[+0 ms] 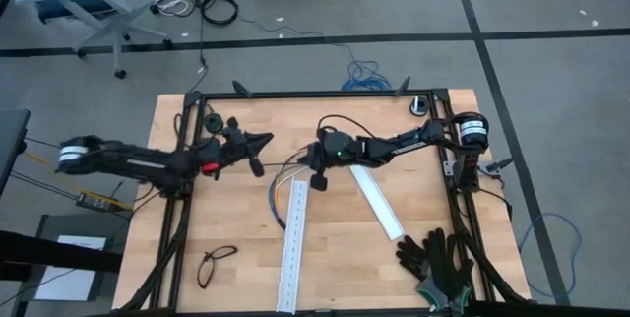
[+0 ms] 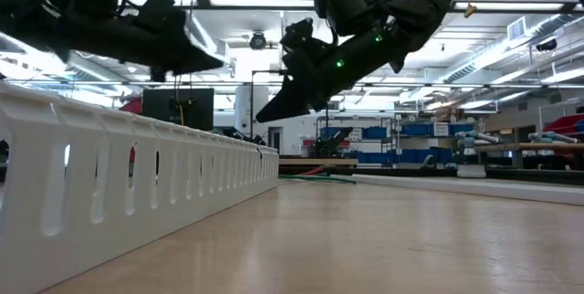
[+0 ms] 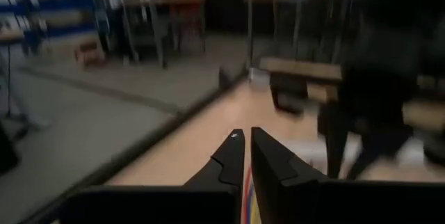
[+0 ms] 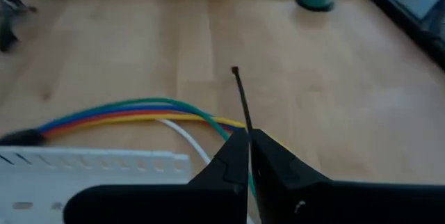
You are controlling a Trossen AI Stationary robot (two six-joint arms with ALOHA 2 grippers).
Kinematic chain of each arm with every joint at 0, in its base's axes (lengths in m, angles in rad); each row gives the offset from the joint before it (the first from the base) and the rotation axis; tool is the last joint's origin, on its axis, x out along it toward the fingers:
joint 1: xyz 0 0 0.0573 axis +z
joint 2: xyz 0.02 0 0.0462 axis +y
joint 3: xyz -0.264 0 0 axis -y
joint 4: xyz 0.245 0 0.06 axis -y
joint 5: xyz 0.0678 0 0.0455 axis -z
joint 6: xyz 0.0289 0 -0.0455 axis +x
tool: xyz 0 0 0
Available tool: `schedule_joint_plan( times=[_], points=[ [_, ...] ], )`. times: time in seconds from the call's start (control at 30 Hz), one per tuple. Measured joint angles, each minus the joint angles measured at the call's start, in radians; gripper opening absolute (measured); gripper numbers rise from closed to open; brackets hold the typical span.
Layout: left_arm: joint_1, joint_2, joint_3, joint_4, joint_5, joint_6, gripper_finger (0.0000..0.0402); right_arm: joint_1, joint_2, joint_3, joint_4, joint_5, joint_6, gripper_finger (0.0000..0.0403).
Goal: Ziptie cables
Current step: Wrap the black zip tie around the object
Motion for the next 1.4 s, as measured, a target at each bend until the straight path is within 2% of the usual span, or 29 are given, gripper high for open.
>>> schedule_joint_plan(
  times=[0.1, 0.23, 0.37, 0.5, 0.6, 0.77, 1.0, 1.2, 1.4],
  points=[
    [-0.008, -0.132, 0.068, -0.370, -0.004, -0.005, 0.0000, -0.020, 0.002, 0.051, -0.044, -0.070, 0.021, 0.0001],
    [-0.029, -0.237, 0.177, -0.783, -0.026, -0.023, 0.0000, -0.023, 0.047, 0.201, -0.190, -0.082, -0.014, 0.0001],
    [-0.051, -0.292, 0.255, -1.078, -0.044, -0.109, 0.0000, -0.026, 0.125, 0.378, -0.332, -0.070, -0.028, 0.0001],
    [-0.076, -0.322, 0.263, -1.259, -0.048, -0.212, 0.0000, -0.032, 0.227, 0.532, -0.484, -0.064, -0.111, 0.0019],
    [-0.099, -0.334, 0.256, -1.309, -0.047, -0.274, 0.0000, -0.031, 0.311, 0.649, -0.572, -0.074, -0.148, 0.0043],
    [-0.141, -0.333, 0.246, -1.301, -0.038, -0.290, 0.0000, -0.032, 0.438, 0.821, -0.662, -0.080, -0.144, 0.0090],
    [-0.175, -0.332, 0.218, -1.278, -0.037, -0.320, 0.0000, -0.050, 0.507, 0.917, -0.771, -0.080, -0.145, 0.0137],
    [-0.183, -0.330, 0.206, -1.251, -0.037, -0.323, 0.0000, -0.068, 0.528, 0.916, -0.844, -0.117, -0.144, 0.0136],
    [-0.183, -0.329, 0.206, -1.233, -0.038, -0.324, 0.0000, -0.065, 0.528, 0.908, -0.848, -0.120, -0.200, 0.0096]
  ],
)
